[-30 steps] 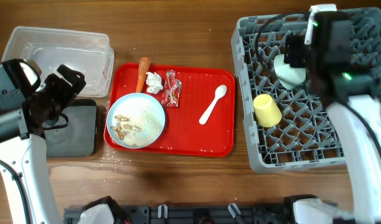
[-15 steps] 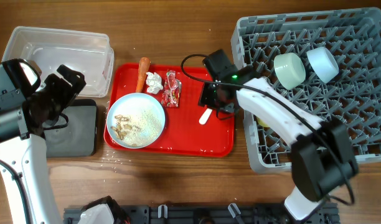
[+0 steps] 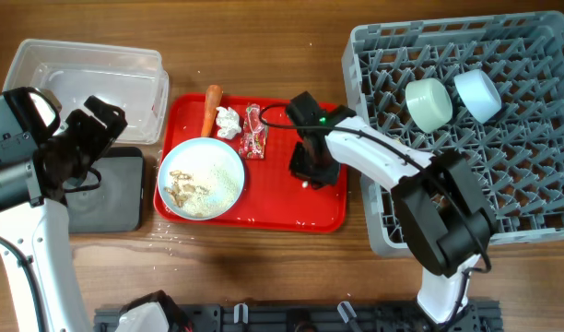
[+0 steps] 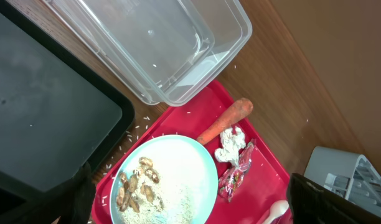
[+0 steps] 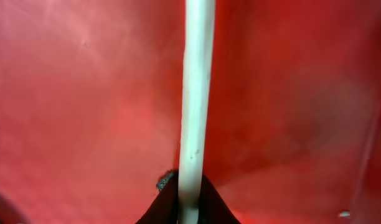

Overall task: Sort waste into correct bins and load items into the dishwasher rack
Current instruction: 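Grasp the white spoon with the right gripper and drop it in the rack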

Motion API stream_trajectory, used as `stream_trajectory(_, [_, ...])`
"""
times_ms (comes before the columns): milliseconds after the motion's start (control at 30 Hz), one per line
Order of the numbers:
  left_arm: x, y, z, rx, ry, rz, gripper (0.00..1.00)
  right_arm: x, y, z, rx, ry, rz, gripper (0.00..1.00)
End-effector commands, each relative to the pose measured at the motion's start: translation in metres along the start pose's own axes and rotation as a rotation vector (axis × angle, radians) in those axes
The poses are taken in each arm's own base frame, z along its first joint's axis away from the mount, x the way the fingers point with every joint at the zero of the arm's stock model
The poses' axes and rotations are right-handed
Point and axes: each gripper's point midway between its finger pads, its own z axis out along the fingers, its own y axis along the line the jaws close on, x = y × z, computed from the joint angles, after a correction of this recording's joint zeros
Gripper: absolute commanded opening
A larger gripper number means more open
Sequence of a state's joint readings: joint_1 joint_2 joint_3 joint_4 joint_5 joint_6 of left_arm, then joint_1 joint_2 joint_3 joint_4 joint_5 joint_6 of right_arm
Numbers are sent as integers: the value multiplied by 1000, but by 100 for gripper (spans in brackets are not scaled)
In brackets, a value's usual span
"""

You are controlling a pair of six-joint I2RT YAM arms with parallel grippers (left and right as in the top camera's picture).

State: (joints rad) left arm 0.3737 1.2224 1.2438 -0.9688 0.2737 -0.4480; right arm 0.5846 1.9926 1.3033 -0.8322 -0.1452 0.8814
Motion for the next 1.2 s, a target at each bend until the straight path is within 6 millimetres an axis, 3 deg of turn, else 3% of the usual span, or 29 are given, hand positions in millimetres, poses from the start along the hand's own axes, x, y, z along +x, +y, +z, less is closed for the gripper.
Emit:
stream_trajectory(0, [-6, -3, -7, 8, -28, -2, 100, -13, -2, -46, -6, -160, -155, 6])
stream_trajectory(67, [-6, -3, -7, 8, -28, -2, 100, -20, 0, -95, -49, -287, -210, 4])
stream_trajectory(133, [-6, -3, -7, 8, -28, -2, 100, -34, -11, -161, -84, -479, -277, 4])
stream_trajectory(167, [-6, -3, -7, 8, -28, -2, 100, -38, -17, -179, -81, -533, -319, 4])
stream_trajectory(233, [-6, -3, -7, 8, -28, -2, 100, -60, -52, -221, 20, -681, -407, 4])
stream_trajectory(267, [-6, -3, -7, 8, -28, -2, 100, -78, -68, -230, 92, -725, -480, 4])
stream_trajectory(333, [-6, -3, -7, 8, -28, -2, 100, -105, -77, -228, 140, -756, -590, 4])
stream_trajectory(400, [-6, -3, -7, 8, -28, -2, 100, -122, -63, -209, 81, -738, -707, 4])
stream_trajectory(533, [-6, -3, -7, 8, -28, -2, 100, -143, -70, -155, 148, -625, -705, 4])
stream_trajectory(567, [-6, -3, -7, 8, -28, -2, 100, -143, -72, -146, 156, -601, -704, 15])
stream_trajectory(633, [-6, -3, -7, 8, -28, -2, 100, -141, -75, -154, 159, -601, -656, 57])
stream_trajectory(700, [-6, -3, -7, 8, -28, -2, 100, -131, -65, -199, 79, -666, -607, 60])
stream_trajectory(733, [-6, -3, -7, 8, -28, -2, 100, -113, -53, -228, -17, -698, -636, 60])
stream_trajectory(767, [-6, -3, -7, 8, -28, -2, 100, -98, -46, -244, -86, -712, -660, 61])
stream_trajectory(833, [-6, -3, -7, 8, -28, -2, 100, -47, -37, -300, -264, -798, -727, 65])
stream_trajectory(900, [-6, -3, -7, 8, -28, -2, 100, -5, -39, -335, -399, -841, -702, 69])
stream_trajectory(933, [-6, -3, -7, 8, -28, -2, 100, 11, -38, -341, -450, -829, -719, 68])
stream_trajectory(967, [-6, -3, -7, 8, -28, -2, 100, 36, -41, -346, -525, -786, -696, 100])
stream_trajectory(1033, [-6, -3, -7, 8, -28, -2, 100, 54, -48, -346, -601, -700, -538, 100])
stream_trajectory(1067, [-6, -3, -7, 8, -28, -2, 100, 53, -61, -341, -543, -700, -480, 96])
stream_trajectory(1100, [-6, -3, -7, 8, -28, -2, 100, 52, -79, -331, -450, -692, -437, 71])
stream_trajectory(1133, [-6, -3, -7, 8, -28, -2, 100, 51, -96, -321, -360, -674, -398, 59])
stream_trajectory(1167, [-6, -3, -7, 8, -28, -2, 100, 52, -108, -314, -299, -656, -376, 59])
